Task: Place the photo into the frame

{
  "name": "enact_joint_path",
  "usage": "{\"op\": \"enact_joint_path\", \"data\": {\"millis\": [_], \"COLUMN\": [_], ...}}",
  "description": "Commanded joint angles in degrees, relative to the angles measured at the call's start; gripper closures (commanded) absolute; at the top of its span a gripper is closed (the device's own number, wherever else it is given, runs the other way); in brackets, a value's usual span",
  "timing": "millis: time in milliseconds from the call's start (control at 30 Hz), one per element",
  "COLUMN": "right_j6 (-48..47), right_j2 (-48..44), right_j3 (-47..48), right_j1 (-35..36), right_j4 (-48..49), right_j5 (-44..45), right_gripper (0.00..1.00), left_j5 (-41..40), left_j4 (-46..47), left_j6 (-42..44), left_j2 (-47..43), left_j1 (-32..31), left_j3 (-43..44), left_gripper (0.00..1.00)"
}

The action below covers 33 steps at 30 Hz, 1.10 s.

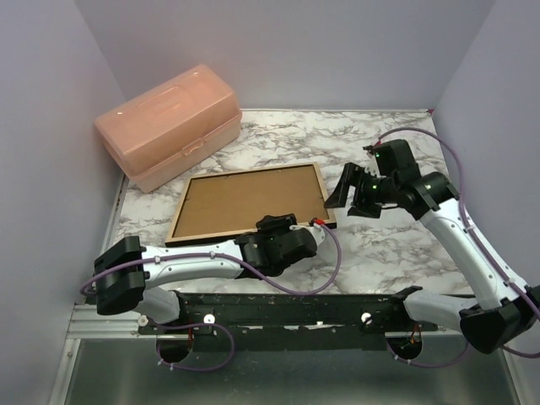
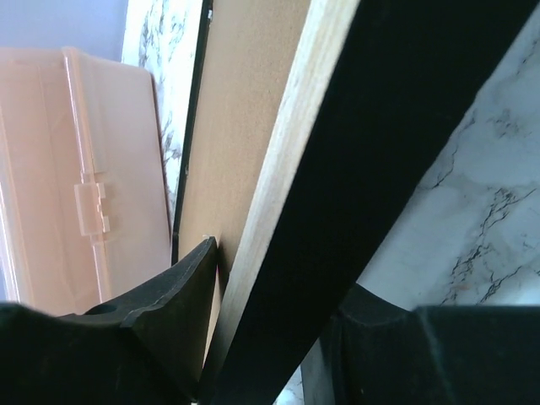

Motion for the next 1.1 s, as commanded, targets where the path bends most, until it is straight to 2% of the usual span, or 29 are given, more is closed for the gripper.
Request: {"op": "enact_joint_path", "data": {"millis": [0,133,367,600,700,767,867,967,1067], "right_j6": [-3.82,-8.99,-19.52,-39.11,-46.67,-49.99,-55.95,-64.25,-66.67], "right_j2": [-4.98,-8.26,-19.31,-31.62,-35.99,-37.32,-35.75,-30.17,-26.37], "right_j3": [4.84,5.44,0.24,-14.71,-20.94,-24.18,-25.72,-22.85,-23.25], "right_j1": [0.28,0.32,0.31,0.32,0.32,0.31,0.25,0.32,0.31], "right_j4": [3.77,8.12,25.22,48.9,55.49,60.87,61.04,53.17,53.59], "right_j5": [5.85,7.97,5.06,-19.22,-27.82,-32.21,-40.97,-49.88,-52.98], "right_gripper": [0.15,0.13,0.13,0.16,0.02,0.0,0.0,0.0,0.02], "left_j5": [-1.26,2.51,12.28,21.18,23.01,24.24,26.25,27.39,28.58], "left_j4": [-2.19,-5.43,-11.56,-16.11,-16.93,-17.31,-17.43,-17.45,-17.6], "left_j6": [-4.17,-5.19,-6.0,-8.27,-9.07,-9.49,-9.86,-10.21,-10.63], "left_j2": [-5.93,-10.12,-18.68,-22.24,-22.62,-22.84,-23.13,-23.43,-23.92], "left_j1": [0.4,0.42,0.66,0.9,0.94,0.9,0.92,0.94,0.94], "left_j3": [3.01,4.71,7.22,9.39,9.62,9.83,10.11,10.53,10.79], "left_gripper": [0.69,0.69,0.72,0.73,0.73,0.73,0.74,0.74,0.74]}}
